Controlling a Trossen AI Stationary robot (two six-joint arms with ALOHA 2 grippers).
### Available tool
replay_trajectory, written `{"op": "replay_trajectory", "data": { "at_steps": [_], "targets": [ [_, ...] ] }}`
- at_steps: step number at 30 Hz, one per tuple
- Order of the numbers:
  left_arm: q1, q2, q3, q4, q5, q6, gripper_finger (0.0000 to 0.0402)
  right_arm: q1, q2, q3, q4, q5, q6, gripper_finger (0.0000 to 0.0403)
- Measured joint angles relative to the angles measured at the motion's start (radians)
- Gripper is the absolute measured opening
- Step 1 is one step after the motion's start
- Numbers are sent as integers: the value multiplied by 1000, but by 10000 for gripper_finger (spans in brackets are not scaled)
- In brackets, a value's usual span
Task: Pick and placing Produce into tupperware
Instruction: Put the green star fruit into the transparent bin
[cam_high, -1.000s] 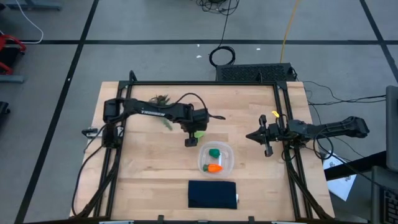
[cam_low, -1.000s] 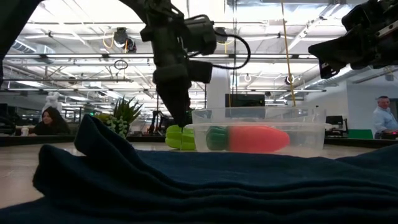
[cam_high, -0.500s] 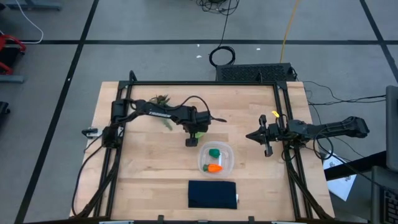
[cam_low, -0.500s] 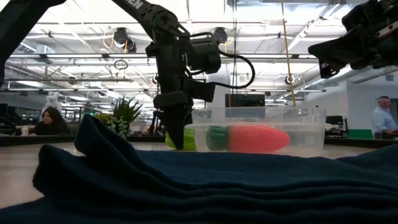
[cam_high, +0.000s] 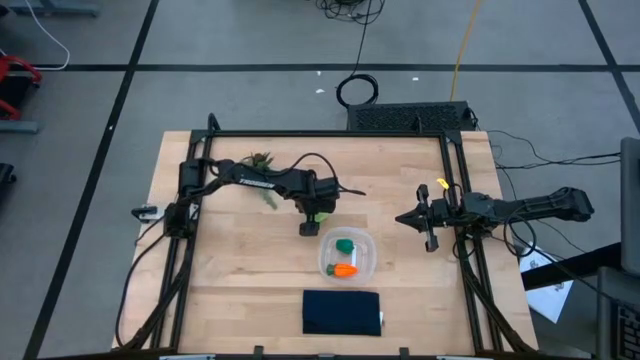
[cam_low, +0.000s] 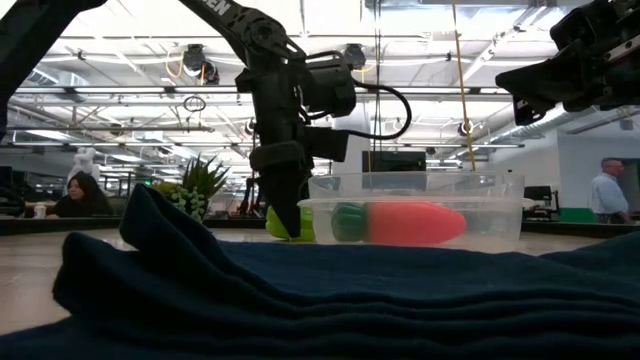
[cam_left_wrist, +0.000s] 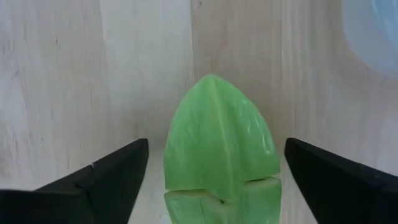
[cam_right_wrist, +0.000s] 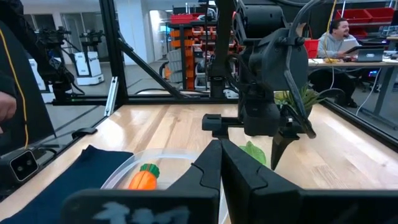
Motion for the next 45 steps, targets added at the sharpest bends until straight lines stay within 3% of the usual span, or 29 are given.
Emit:
{"op": "replay_trajectory", "data": {
  "at_steps": [10, 14, 24, 32, 41, 45],
  "targets": [
    [1, 0, 0, 0, -1, -15, 246, 0, 0, 0, 0, 0, 1, 0],
    [1, -2, 0, 0, -3, -16, 214, 0, 0, 0, 0, 0, -1, 0],
    [1, -18, 10, -55, -22, 10, 252, 0, 0, 0, 0, 0, -2, 0],
    [1, -102, 10, -52, -31, -8, 213, 0, 0, 0, 3, 1, -1, 0],
    [-1, -225, 11, -49, -31, -16, 244, 0, 0, 0, 4, 1, -1, 0],
    [-1, -256, 11, -34, -31, -49, 238, 0, 0, 0, 4, 1, -2, 0]
  ]
}}
